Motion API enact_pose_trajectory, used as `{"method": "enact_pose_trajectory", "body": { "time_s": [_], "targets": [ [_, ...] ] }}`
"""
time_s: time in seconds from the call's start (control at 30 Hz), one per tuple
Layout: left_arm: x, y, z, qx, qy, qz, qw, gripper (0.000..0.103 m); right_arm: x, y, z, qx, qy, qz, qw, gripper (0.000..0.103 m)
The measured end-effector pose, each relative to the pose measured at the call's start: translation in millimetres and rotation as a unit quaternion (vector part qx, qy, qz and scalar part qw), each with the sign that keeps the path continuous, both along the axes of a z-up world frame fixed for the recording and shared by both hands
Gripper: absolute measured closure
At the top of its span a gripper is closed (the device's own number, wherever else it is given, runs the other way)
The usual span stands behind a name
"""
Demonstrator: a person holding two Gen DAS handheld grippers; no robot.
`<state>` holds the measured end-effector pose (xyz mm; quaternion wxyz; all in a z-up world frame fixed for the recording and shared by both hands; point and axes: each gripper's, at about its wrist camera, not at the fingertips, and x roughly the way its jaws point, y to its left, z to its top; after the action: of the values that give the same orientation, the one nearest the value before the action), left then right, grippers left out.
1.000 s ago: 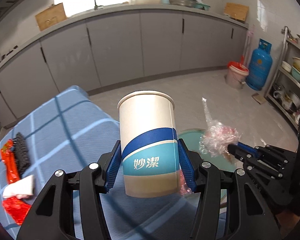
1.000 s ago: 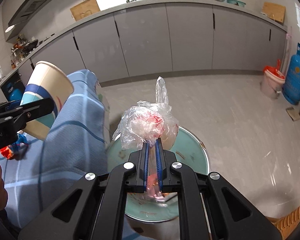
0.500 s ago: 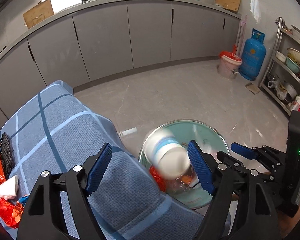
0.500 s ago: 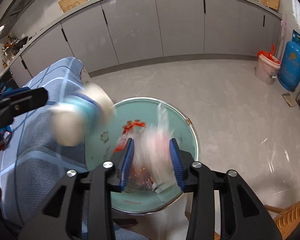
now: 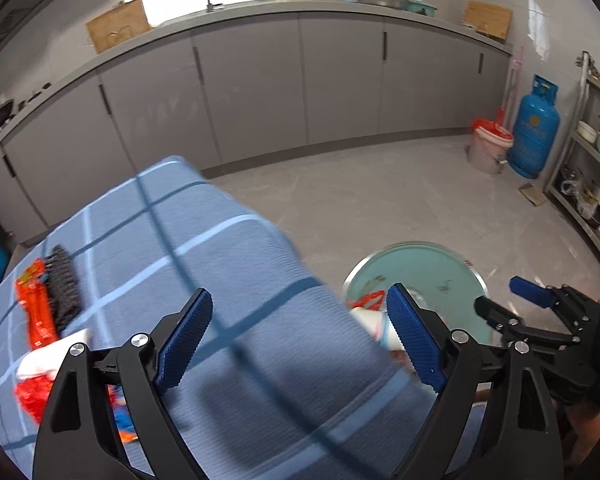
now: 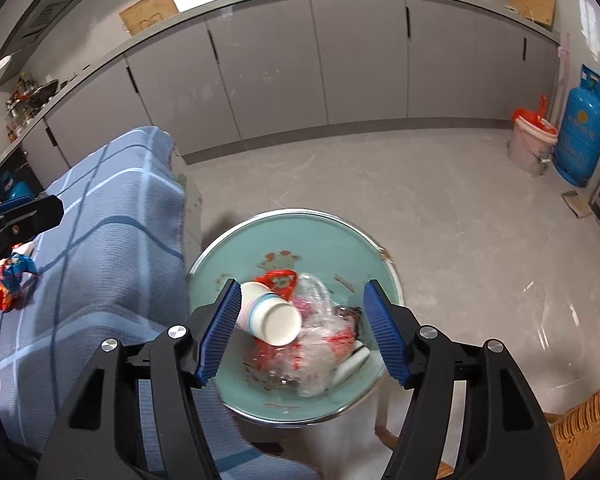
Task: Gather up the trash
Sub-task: 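Move both grippers back over the table toward the remaining trash, then grasp the colorful wrapper with the right gripper while the left gripper grasps the white glove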
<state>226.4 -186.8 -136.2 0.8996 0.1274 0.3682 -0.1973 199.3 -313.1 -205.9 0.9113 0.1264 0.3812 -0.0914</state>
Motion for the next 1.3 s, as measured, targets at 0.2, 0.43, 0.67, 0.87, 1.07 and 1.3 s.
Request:
{"method": "enact_pose_trajectory", "body": {
  "time_s": [0.2,0.43,0.67,0.87,1.07,1.3],
  "targets": [
    [-6,55,13,0.007,-0.019,0.055,0.9983,0.011,12,43,21,0.005,-0.024,0.046,0.999,0.037],
    [-20,167,21,0.040,-0.052,0.181,0.9812,0.006,52,125,59,0.015,-0.065,0.151,0.986,0.033],
    [-22,276,2,0.063,-0.015,0.306,0.9498,0.006,98,204,60,0.014,-0.051,0.226,0.973,0.028],
    [-27,317,-17,0.054,0.014,0.336,0.9401,0.006,92,230,44,0.019,-0.003,0.251,0.968,0.028],
    [-24,328,-24,0.044,0.022,0.339,0.9395,0.006,55,243,48,0.038,0.038,0.300,0.952,0.031],
    [-21,338,-29,0.037,0.028,0.349,0.9360,0.006,46,257,81,-0.002,-0.004,0.309,0.951,0.030]
  ]
}}
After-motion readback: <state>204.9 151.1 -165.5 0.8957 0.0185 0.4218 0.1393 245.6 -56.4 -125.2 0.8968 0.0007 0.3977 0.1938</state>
